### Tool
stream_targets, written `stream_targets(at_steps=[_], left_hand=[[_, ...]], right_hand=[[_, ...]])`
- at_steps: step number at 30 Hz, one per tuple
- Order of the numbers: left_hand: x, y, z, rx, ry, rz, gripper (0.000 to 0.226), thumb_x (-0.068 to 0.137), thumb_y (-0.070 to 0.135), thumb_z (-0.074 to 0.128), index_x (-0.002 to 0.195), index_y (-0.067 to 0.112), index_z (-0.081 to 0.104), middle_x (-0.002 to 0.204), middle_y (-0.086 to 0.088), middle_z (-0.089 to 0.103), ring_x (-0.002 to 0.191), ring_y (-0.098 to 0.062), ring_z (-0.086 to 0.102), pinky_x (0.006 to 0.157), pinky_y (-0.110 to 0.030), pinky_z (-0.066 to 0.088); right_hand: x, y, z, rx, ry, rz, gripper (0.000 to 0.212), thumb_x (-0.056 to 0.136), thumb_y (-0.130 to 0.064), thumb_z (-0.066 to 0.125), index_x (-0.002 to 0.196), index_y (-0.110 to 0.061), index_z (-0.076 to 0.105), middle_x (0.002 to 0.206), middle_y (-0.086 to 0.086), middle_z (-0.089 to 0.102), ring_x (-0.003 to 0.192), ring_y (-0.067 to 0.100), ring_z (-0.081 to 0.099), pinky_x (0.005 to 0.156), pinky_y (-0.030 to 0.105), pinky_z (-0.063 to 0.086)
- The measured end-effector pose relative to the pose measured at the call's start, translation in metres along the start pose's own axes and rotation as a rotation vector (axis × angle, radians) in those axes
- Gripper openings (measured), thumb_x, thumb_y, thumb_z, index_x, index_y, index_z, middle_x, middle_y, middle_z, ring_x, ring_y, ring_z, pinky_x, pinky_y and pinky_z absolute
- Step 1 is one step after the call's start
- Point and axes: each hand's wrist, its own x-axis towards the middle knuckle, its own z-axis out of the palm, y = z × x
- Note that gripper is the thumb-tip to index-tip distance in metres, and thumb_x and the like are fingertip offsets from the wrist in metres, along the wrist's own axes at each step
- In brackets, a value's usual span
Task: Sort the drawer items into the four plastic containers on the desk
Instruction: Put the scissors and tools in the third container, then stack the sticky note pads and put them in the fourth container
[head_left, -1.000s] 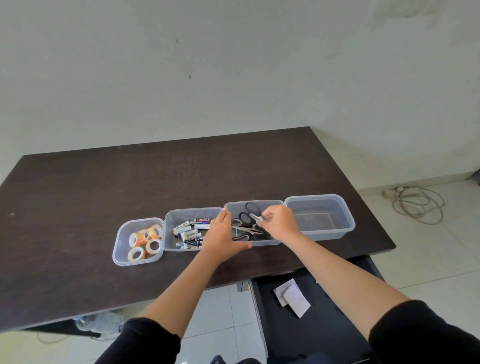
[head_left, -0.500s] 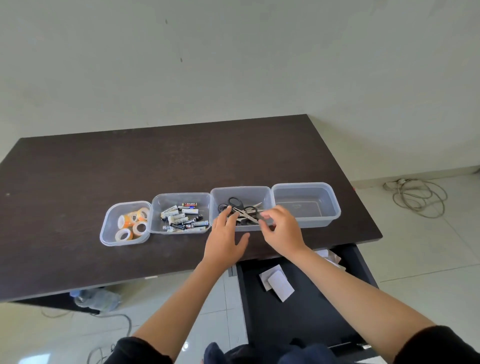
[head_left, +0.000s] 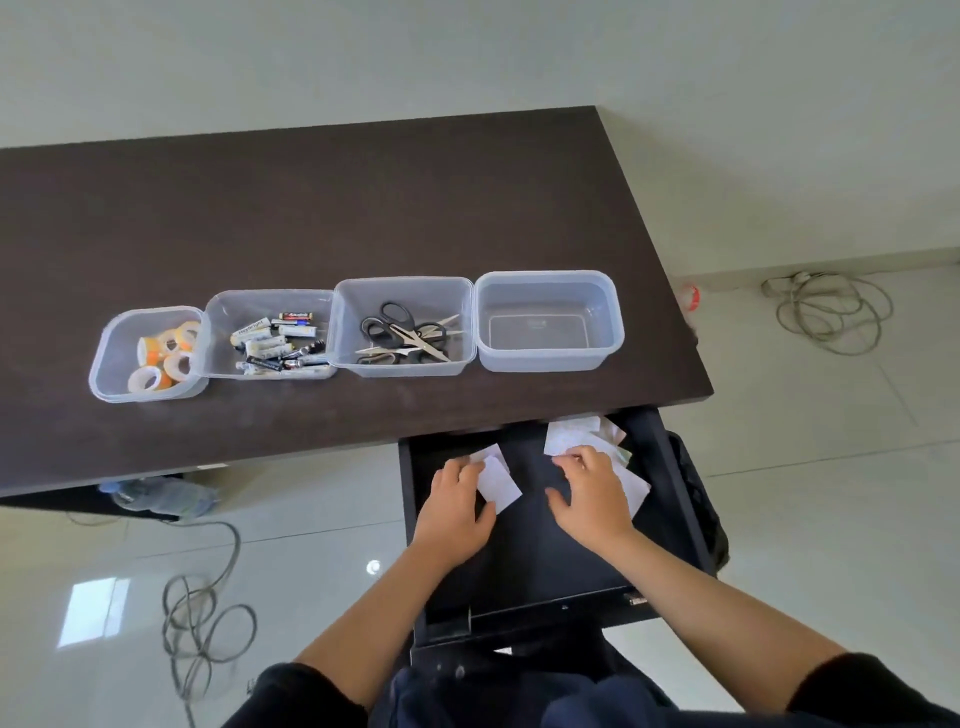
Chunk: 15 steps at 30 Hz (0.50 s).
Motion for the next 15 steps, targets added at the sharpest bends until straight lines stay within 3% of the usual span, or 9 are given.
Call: stream_targets(at_steps=[2,4,7,11,15], left_hand=[[0.009,-0.003,0.012,0.055,-0.038,-0.07,0.064,0.086,0.036,0.059,0.142,0.019,0.033,0.151,-0.007,0.026,0.137,-0.029,0.028,0.097,-0.037,0.046],[0.02,-0.005,0.02,0.101,-0.06,-0.13,0.071,0.084,0.038,0.062,0.145,0.022,0.029,0.157,-0.009,0.015,0.141,-0.033,0.02,0.099,-0.043,0.045],[0.038,-0.008,0.033,0.116,-0.115,-0.221,0.079,0.083,0.04,0.064,0.148,0.026,0.021,0.159,-0.007,0.008,0.143,-0.035,0.012,0.103,-0.048,0.04],[0.047,-0.013,0.052,0.104,-0.161,-0.272,0.082,0.083,0.038,0.066,0.149,0.027,0.018,0.158,-0.006,0.008,0.142,-0.036,0.009,0.1,-0.048,0.044],[0.044,-0.011,0.066,0.096,-0.086,-0.28,0.077,0.082,0.03,0.067,0.146,0.025,0.025,0.148,-0.003,0.023,0.133,-0.033,0.021,0.087,-0.042,0.052]], right_hand=[[0.007,0.018,0.0,-0.055,-0.052,0.115,0.066,0.083,-0.039,0.065,0.14,-0.015,0.04,0.146,0.01,0.034,0.134,0.031,0.031,0.108,0.04,0.037],[0.02,0.033,0.002,-0.091,-0.031,0.164,0.085,0.078,-0.048,0.068,0.146,-0.017,0.027,0.153,0.011,0.021,0.138,0.034,0.022,0.114,0.042,0.026],[0.047,0.053,0.007,-0.081,-0.041,0.191,0.1,0.067,-0.056,0.074,0.145,-0.019,0.023,0.15,0.011,0.024,0.137,0.035,0.023,0.115,0.044,0.02],[0.071,0.065,0.014,-0.013,-0.171,0.285,0.097,0.062,-0.058,0.074,0.14,-0.024,0.027,0.147,0.007,0.029,0.135,0.036,0.023,0.112,0.043,0.025],[0.068,0.064,0.02,-0.036,-0.149,0.279,0.089,0.063,-0.053,0.075,0.137,-0.03,0.031,0.138,0.001,0.033,0.121,0.033,0.029,0.098,0.041,0.038]])
